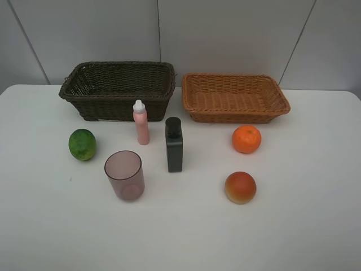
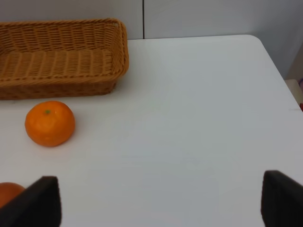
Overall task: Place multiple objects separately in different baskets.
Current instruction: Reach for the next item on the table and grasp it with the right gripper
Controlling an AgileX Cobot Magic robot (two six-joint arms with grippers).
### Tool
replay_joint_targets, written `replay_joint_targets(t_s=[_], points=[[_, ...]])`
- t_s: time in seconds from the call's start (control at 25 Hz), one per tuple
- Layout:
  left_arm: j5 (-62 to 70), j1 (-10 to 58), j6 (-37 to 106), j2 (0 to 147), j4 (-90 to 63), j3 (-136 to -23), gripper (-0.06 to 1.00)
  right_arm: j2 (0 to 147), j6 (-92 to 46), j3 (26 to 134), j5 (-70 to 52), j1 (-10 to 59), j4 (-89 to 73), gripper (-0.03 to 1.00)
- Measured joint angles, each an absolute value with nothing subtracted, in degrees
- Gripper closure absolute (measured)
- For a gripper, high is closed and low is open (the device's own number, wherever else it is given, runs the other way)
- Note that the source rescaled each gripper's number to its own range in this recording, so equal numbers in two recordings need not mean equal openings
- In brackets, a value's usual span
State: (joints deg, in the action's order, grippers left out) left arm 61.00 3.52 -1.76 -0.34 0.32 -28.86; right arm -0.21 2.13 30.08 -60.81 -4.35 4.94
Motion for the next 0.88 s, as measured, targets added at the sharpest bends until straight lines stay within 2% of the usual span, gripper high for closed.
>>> replay_joint_targets(t_s=[0.88], points=[[61.0, 3.4, -1.76, -0.34, 0.32, -28.86, -0.01, -0.21, 2.13, 30.08, -60.81, -4.53, 4.94, 0.12]])
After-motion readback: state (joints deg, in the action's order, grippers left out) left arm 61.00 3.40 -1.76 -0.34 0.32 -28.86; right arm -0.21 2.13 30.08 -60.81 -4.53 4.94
